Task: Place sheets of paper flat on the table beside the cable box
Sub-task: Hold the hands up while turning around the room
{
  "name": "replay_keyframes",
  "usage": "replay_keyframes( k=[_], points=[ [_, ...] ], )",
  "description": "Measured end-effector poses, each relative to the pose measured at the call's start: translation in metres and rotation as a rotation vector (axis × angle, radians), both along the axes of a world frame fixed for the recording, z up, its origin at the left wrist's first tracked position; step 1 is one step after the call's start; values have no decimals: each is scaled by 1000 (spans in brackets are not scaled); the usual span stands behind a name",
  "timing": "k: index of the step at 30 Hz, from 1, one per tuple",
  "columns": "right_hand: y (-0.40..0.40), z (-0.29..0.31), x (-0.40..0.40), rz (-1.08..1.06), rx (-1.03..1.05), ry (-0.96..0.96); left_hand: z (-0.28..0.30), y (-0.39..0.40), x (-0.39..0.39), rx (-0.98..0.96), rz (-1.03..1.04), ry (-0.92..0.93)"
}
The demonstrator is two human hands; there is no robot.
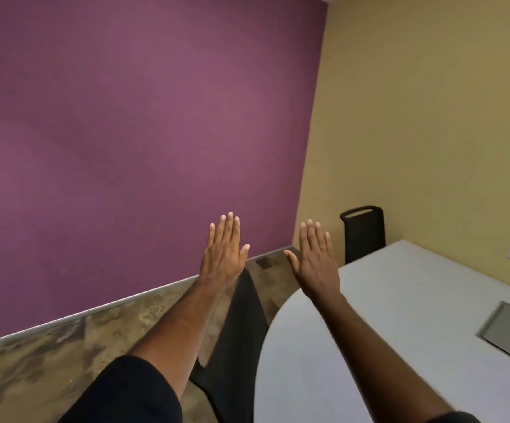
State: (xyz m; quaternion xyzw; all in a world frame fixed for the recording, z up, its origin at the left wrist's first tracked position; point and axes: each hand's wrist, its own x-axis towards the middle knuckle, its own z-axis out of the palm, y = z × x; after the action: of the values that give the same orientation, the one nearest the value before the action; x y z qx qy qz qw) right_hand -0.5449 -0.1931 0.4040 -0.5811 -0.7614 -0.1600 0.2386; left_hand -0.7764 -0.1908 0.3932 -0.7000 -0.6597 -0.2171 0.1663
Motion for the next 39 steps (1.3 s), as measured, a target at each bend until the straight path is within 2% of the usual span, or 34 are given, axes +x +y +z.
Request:
replay_keyframes(
  k=[7,14,20,29,33,39],
  points=[
    [43,23,-137,118,38,-29,31,20,-130,64,26,18],
    [108,40,-266,87,57,-11,55,78,-261,108,-56,37],
    [154,48,-321,41,55,5,71,131,-318,138,-115,33],
    [276,47,-347,-41,81,-1,71,268,-336,139,-196,42],
    [348,37,-334,-97,80,-31,68,354,-323,142,-238,71],
    [462,46,-287,-223,64,-36,75,490,-275,136,-387,21]
  ],
)
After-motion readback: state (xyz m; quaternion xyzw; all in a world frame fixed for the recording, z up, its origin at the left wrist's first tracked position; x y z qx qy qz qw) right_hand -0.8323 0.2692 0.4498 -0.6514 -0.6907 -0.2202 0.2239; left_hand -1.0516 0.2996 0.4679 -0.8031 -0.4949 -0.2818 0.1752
